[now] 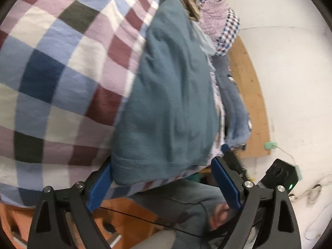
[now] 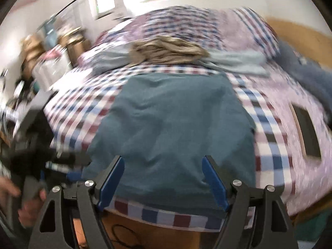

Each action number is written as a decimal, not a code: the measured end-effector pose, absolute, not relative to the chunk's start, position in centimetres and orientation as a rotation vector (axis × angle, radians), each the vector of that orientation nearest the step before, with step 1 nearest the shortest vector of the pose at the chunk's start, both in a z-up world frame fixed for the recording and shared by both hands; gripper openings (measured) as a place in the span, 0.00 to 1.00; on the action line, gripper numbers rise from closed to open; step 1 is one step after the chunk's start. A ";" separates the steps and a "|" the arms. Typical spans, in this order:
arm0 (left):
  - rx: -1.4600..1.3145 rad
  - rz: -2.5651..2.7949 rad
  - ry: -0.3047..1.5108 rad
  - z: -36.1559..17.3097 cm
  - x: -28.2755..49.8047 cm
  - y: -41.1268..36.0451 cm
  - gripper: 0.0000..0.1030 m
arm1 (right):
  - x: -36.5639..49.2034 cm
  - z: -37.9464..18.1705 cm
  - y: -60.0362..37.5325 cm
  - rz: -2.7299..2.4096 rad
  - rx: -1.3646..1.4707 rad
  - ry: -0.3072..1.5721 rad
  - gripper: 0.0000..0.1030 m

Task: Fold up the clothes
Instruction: 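Grasp the sweatshirt's folded end with the left gripper while the right gripper grasps beside it, then lift the folded sweatshirt off the bed with both grippers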

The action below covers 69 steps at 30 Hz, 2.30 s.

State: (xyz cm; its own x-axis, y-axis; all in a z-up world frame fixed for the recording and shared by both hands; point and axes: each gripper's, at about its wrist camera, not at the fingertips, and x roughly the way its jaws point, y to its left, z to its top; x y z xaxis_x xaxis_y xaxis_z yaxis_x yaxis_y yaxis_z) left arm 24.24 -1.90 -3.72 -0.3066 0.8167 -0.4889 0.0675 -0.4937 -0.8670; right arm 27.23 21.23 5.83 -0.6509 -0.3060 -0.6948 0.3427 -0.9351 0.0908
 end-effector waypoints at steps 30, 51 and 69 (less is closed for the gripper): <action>-1.364 1.720 -1.336 -3.7 23.8 -3.4 0.19 | 33.9 -0.4 9.4 -2.384 0.605 1.199 0.78; -1.252 1.644 -1.334 -2.3 24.0 -3.9 0.16 | 28.5 -1.3 9.6 -2.467 0.580 1.380 0.42; -1.153 1.725 -1.317 -0.3 22.4 -5.6 0.81 | 28.1 1.7 11.1 -2.524 0.632 1.127 0.12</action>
State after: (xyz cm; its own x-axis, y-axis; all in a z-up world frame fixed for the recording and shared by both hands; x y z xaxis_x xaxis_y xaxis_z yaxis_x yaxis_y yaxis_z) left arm 22.42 -5.56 -0.31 -0.3842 0.8900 -0.2454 0.0026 -0.2647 -0.9643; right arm 28.06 11.06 1.69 -0.8566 -0.0951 -0.5071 0.4410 -0.6451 -0.6240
